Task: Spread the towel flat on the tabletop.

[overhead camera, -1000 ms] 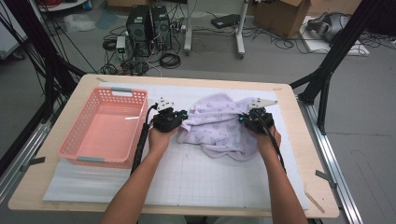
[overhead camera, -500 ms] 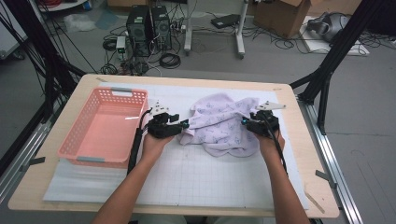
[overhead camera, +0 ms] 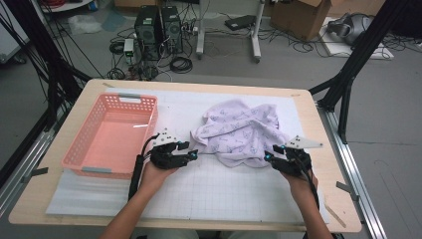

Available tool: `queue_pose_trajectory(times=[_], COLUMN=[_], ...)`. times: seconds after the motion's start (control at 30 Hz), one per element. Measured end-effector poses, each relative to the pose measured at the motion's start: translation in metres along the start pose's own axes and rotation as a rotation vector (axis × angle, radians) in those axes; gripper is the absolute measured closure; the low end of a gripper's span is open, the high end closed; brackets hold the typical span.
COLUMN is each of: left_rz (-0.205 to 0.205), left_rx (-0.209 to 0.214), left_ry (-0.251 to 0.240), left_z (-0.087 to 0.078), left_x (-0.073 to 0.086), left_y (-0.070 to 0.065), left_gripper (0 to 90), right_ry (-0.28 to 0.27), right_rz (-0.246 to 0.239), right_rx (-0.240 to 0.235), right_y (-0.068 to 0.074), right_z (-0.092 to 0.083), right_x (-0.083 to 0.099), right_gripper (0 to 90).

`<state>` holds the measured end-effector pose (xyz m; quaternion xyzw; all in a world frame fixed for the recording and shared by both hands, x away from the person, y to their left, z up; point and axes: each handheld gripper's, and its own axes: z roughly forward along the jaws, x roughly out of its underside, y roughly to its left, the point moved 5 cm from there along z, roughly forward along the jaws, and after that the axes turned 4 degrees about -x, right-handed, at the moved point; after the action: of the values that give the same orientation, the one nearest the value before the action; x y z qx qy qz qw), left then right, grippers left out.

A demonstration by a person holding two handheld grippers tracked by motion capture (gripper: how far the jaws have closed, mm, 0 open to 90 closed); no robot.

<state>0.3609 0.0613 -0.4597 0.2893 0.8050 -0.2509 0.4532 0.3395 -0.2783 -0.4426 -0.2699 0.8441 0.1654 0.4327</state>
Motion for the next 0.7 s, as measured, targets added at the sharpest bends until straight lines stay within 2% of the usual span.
queue_pose_trajectory(times=[0.1, 0.13, 0.2, 0.27, 0.33, 0.37, 0.43, 0.47, 0.53, 0.57, 0.6, 0.63, 0.67, 0.7], left_rz=[-0.008, -0.004, 0.005, 0.001, -0.005, 0.009, 0.047, 0.049, 0.086, 0.104, 0.1, 0.077, 0.063, 0.066], left_rx=[-0.005, -0.006, -0.022, -0.059, -0.061, -0.072, -0.095, -0.105, -0.142, -0.145, -0.135, -0.111, -0.098, -0.09], left_ry=[0.01, 0.016, 0.035, 0.082, 0.109, 0.116, 0.137, 0.137, 0.143, 0.139, 0.14, 0.144, 0.148, 0.149], left_z=[0.008, 0.011, 0.018, 0.026, 0.031, 0.033, 0.039, 0.041, 0.044, 0.043, 0.043, 0.04, 0.037, 0.032], left_x=[0.002, 0.003, 0.005, 0.006, 0.005, 0.004, 0.003, 0.002, 0.0, 0.0, 0.0, 0.0, 0.001, 0.001], left_y=[-0.003, -0.004, -0.006, -0.005, -0.004, -0.004, -0.006, -0.007, -0.007, -0.006, -0.006, -0.005, -0.005, -0.005], left_gripper=[48.8, 48.4, 46.9, 44.3, 42.4, 42.7, 43.3, 44.5, 56.3, 71.7, 79.5, 80.8, 81.2, 81.2], right_ry=[0.034, 0.046, 0.053, 0.046, 0.051, 0.062, 0.089, 0.104, 0.134, 0.127, 0.129, 0.136, 0.147, 0.153], right_rz=[-0.005, -0.022, -0.033, -0.026, -0.047, -0.063, -0.094, -0.103, -0.103, -0.096, -0.092, -0.095, -0.111, -0.104], right_rx=[-0.027, -0.056, -0.087, -0.123, -0.152, -0.168, -0.143, -0.117, -0.089, -0.098, -0.1, -0.094, -0.1, -0.117], right_y=[0.009, 0.013, 0.017, 0.022, 0.028, 0.032, 0.035, 0.035, 0.032, 0.031, 0.029, 0.029, 0.028, 0.026], right_z=[0.006, 0.01, 0.015, 0.019, 0.023, 0.026, 0.032, 0.036, 0.043, 0.043, 0.042, 0.04, 0.037, 0.034], right_x=[0.014, 0.018, 0.02, 0.02, 0.019, 0.018, 0.018, 0.018, 0.02, 0.019, 0.019, 0.019, 0.02, 0.021], right_gripper=[56.5, 56.5, 56.5, 56.5, 56.5, 56.5, 56.5, 56.5, 56.9, 59.4, 69.1, 79.4, 82.4, 83.6])
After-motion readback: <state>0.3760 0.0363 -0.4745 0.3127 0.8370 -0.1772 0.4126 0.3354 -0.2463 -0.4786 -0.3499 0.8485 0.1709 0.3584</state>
